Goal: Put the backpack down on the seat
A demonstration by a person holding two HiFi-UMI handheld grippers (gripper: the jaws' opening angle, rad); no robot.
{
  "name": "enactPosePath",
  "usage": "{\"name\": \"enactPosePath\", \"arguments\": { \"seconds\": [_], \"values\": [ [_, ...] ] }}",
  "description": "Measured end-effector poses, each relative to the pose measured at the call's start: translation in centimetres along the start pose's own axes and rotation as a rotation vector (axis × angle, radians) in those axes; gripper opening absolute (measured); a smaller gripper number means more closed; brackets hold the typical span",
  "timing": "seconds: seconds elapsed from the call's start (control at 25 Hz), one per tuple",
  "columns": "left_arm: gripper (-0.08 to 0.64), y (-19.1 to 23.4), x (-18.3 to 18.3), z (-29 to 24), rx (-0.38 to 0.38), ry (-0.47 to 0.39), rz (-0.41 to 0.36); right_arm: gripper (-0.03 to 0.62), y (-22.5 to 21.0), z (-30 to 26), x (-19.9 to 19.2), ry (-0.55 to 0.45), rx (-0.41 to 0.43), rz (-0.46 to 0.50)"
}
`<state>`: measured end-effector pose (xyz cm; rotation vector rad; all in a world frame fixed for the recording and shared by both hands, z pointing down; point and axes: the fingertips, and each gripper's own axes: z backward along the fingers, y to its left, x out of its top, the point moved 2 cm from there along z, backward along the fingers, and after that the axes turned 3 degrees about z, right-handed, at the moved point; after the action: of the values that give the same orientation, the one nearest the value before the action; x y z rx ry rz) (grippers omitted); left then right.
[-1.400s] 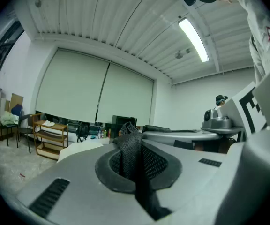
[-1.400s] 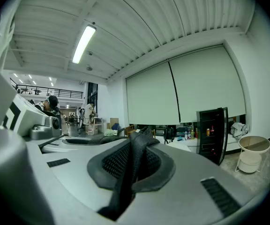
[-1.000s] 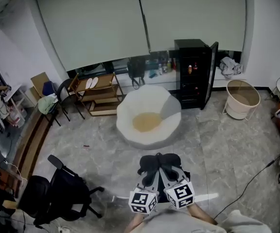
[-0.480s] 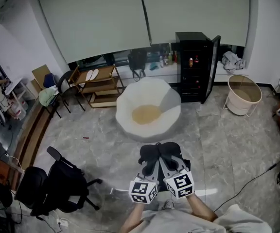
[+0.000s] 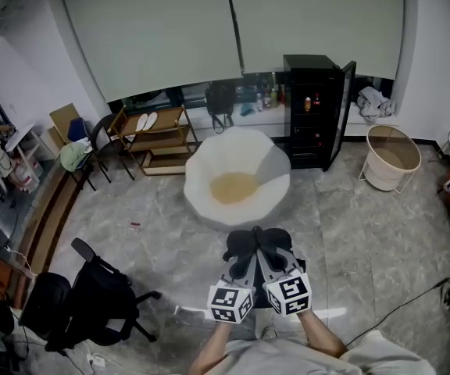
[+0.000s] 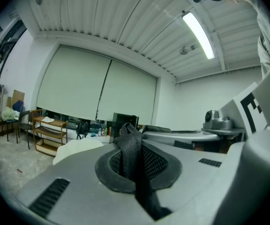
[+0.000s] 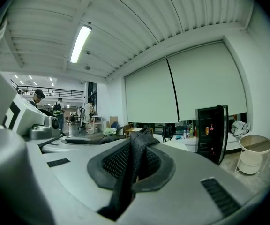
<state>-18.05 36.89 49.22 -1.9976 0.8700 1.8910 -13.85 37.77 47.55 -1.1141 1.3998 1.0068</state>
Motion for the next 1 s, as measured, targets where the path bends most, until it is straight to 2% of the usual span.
{"name": "enactPosePath", "arguments": {
  "seconds": [0.28,0.64,1.0],
  "values": [
    [0.032,3.1,-0.1,-2.3,0.004,0.01,0.015,0.034,-0.9,-3.8,-0.6,0.02,0.004,-0.008],
    [0.032,9.4,0.8,-7.4,0.019,0.013,0.031,0.034,-3.1,-11.7,-0.8,0.049,0.021,0.0],
    [0.032,16.1,4.7,-12.1,0.023,-0.016,0.012,0.034,-4.9,-20.2,1.9,0.034,0.02,0.021]
  ]
}}
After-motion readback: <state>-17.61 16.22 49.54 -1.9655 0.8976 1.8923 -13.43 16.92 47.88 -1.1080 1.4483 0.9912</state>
